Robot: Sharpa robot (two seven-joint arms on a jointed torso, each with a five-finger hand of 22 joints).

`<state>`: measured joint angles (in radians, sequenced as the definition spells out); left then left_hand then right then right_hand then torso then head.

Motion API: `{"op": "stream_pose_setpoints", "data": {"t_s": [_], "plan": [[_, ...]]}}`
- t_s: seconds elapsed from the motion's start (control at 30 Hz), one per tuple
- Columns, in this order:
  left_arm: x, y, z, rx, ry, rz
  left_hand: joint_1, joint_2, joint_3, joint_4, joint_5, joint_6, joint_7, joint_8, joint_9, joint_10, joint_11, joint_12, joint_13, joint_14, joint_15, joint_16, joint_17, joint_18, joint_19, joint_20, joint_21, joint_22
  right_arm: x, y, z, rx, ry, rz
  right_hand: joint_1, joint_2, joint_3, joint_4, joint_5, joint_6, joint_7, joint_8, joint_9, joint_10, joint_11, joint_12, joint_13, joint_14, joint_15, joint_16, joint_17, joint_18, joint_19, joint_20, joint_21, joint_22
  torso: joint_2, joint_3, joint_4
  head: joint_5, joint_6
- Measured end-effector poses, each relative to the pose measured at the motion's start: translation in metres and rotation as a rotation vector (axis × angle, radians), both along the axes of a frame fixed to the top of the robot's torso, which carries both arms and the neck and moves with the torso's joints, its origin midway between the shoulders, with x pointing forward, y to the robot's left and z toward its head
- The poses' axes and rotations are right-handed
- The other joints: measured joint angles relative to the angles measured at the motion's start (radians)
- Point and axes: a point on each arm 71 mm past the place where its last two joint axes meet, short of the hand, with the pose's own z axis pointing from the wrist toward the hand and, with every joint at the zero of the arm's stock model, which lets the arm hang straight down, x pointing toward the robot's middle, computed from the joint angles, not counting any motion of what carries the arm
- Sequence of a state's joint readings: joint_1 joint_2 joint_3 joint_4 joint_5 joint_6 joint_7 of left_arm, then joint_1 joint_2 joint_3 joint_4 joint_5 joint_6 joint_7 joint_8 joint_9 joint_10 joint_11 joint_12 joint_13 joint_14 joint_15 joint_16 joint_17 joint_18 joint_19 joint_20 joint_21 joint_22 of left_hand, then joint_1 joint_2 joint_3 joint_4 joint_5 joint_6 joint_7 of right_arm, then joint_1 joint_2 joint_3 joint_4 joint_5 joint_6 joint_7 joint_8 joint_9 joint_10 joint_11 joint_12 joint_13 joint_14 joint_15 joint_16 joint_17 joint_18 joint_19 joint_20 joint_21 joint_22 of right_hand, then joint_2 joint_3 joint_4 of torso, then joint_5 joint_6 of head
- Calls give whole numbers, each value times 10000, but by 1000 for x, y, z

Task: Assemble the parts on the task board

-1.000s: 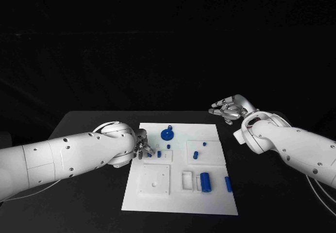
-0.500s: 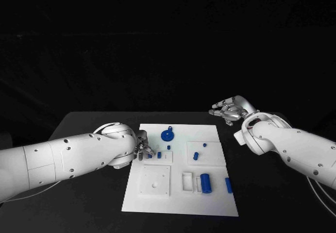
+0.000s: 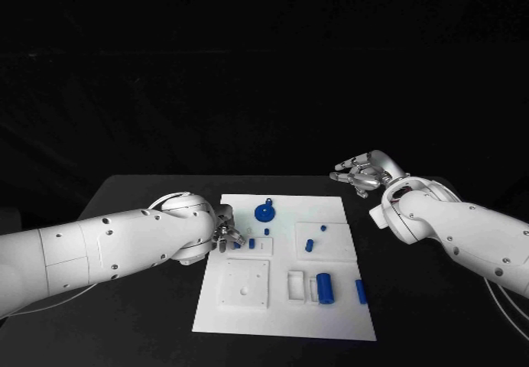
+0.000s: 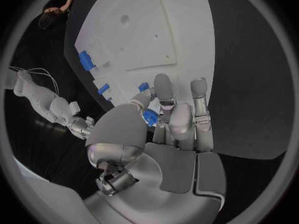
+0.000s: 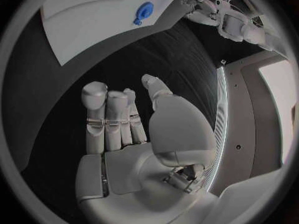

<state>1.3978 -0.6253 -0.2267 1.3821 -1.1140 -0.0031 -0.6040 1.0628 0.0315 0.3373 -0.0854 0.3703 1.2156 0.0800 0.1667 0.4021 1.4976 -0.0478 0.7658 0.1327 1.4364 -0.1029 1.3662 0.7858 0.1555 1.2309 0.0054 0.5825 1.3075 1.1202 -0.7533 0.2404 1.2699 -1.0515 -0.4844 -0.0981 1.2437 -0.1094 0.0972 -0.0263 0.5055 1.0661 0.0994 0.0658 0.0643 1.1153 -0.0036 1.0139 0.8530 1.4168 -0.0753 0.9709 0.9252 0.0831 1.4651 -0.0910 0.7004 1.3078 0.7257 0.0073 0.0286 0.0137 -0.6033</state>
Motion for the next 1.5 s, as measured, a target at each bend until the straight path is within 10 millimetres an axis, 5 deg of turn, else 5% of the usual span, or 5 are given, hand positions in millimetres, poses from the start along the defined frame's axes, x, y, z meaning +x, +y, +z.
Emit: {"op": "stream_pose_setpoints", "data": {"t_s": [0.33,0.43,0.57,1.23,1.5], "plan": [[0,0,0,-4,6,-2,-46,-46,-237,237,-477,2,-1,12,-1,0,0,0,0,0,0,0,-25,0,0,0,-40,-1,0,0,0,-2,1,0,1,0,0,0,0,0,0,0,0,0,0,0,0,0,0,0,-1,0,0,0,0,-1,0,4,2,6,-10],[-3,1,-7,89,200,-45,-200,-199,-472,471,-814,1656,-925,-46,-138,-136,-132,0,1,-2,-3,-36,-35,-1,0,0,-40,-1,0,0,0,-2,2,0,1,0,0,0,0,0,0,0,0,0,1,0,0,0,0,0,-2,0,0,0,0,-1,2,6,0,13,-23],[-5,1,-11,115,402,-70,-285,-251,-695,767,-1162,1873,-1196,-11,-19,-311,-308,0,-10,-2,-4,-39,-35,0,38,-39,-78,-1,0,0,0,-4,8,-4,1,0,0,0,-1,0,0,0,0,-1,1,0,-1,0,0,0,-2,0,0,0,0,-2,2,6,0,19,-42],[-5,2,-11,119,541,-71,-185,-351,-861,1140,-1364,1884,-1250,-11,-20,-327,-324,0,-28,-2,-4,-77,-98,0,38,-38,-118,-2,0,0,-1,-4,12,0,1,0,0,0,-1,1,-1,0,0,-1,1,0,-2,-1,1,0,-4,0,0,0,0,-3,2,8,-5,25,2],[-6,4,-15,148,610,-32,196,-1300,-651,2100,-1974,1906,-1302,-11,-36,-327,-324,-86,-51,-2,-4,-149,-193,0,74,-74,-159,-2,0,-1,-1,-9,16,-9,2,0,0,0,-1,2,-2,0,0,-1,1,0,-3,-1,1,0,-5,-1,0,0,0,-3,3,5,-4,31,-4]]}}
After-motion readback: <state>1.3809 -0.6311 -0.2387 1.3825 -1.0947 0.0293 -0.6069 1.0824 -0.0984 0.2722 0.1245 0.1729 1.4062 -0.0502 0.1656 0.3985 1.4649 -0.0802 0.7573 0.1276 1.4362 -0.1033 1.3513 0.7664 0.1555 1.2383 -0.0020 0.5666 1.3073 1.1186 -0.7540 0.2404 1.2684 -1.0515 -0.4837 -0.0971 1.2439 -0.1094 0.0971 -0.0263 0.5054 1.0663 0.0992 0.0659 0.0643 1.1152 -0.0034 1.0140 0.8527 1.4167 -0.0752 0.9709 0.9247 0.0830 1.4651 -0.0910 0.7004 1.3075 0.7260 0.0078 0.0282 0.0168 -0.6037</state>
